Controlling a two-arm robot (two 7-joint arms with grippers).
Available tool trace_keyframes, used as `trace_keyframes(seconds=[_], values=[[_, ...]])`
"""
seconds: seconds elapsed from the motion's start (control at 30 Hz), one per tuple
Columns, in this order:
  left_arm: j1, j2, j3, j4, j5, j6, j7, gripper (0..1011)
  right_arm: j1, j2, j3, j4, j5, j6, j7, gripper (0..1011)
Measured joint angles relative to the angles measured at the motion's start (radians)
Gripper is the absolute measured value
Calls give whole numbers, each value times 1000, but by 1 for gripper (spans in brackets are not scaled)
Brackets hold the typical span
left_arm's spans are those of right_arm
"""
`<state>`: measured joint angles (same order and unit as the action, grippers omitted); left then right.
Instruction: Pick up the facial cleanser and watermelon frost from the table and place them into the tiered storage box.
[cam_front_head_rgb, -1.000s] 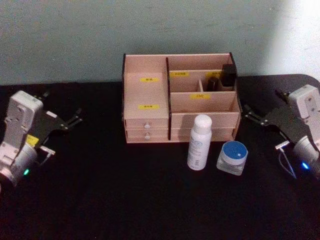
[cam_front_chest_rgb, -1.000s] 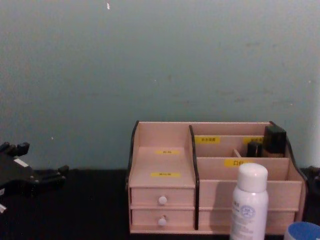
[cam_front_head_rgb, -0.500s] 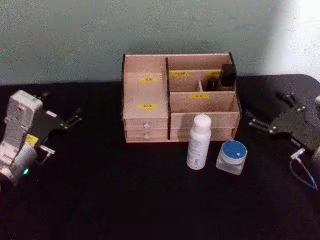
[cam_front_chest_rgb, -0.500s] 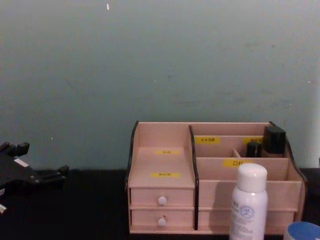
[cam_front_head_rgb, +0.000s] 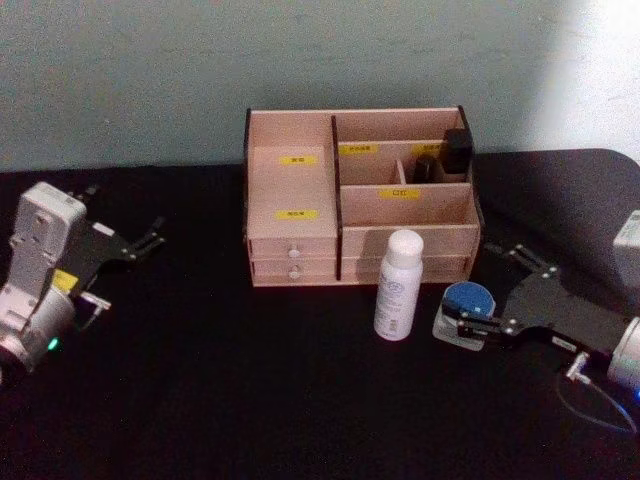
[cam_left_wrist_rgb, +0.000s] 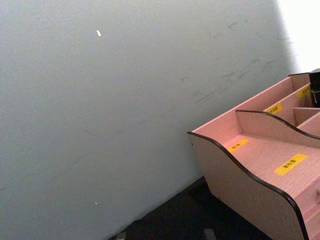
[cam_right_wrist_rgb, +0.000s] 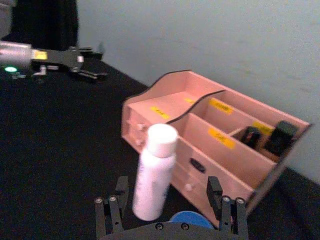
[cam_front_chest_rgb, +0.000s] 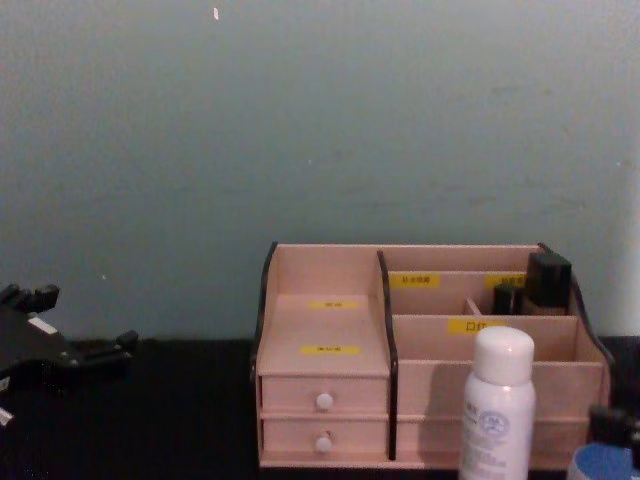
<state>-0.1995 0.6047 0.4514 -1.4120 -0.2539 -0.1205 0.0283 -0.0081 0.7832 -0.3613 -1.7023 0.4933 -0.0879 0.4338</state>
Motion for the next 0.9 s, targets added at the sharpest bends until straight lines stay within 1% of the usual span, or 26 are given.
trace_keyframes(seconds=[0.07, 0.1, 0.13, 0.2, 0.33, 0.4, 0.47, 0.53, 0.67, 0.7, 0.73, 0.77, 0.9], values=[[0, 0, 0, 0, 0, 0, 0, 1001, 14, -9, -9, 14, 5, 7, 32, 1002], [0, 0, 0, 0, 0, 0, 0, 1001, 14, -9, -9, 14, 5, 7, 32, 1002], [0, 0, 0, 0, 0, 0, 0, 1001, 25, -16, -17, 27, 6, 13, 53, 1003], [0, 0, 0, 0, 0, 0, 0, 1001, 37, -25, -24, 40, 6, 18, 72, 1003], [0, 0, 0, 0, 0, 0, 0, 1001, 71, -60, -44, 86, 2, 30, 114, 1002], [0, 0, 0, 0, 0, 0, 0, 1001, 86, -78, -52, 108, -3, 34, 127, 1002], [0, 0, 0, 0, 0, 0, 0, 1001, 91, -84, -54, 116, -5, 34, 131, 1002], [0, 0, 0, 0, 0, 0, 0, 1001, 111, -107, -60, 144, -12, 36, 146, 1002], [0, 0, 0, 0, 0, 0, 0, 1001, 131, -129, -65, 173, -20, 36, 159, 1003], [0, 0, 0, 0, 0, 0, 0, 1001, 147, -145, -70, 196, -26, 36, 167, 1002], [0, 0, 0, 0, 0, 0, 0, 1001, 147, -145, -70, 196, -26, 36, 167, 1002], [0, 0, 0, 0, 0, 0, 0, 1001, 158, -156, -73, 213, -30, 35, 173, 1002], [0, 0, 0, 0, 0, 0, 0, 1001, 183, -180, -81, 247, -38, 33, 184, 1002]])
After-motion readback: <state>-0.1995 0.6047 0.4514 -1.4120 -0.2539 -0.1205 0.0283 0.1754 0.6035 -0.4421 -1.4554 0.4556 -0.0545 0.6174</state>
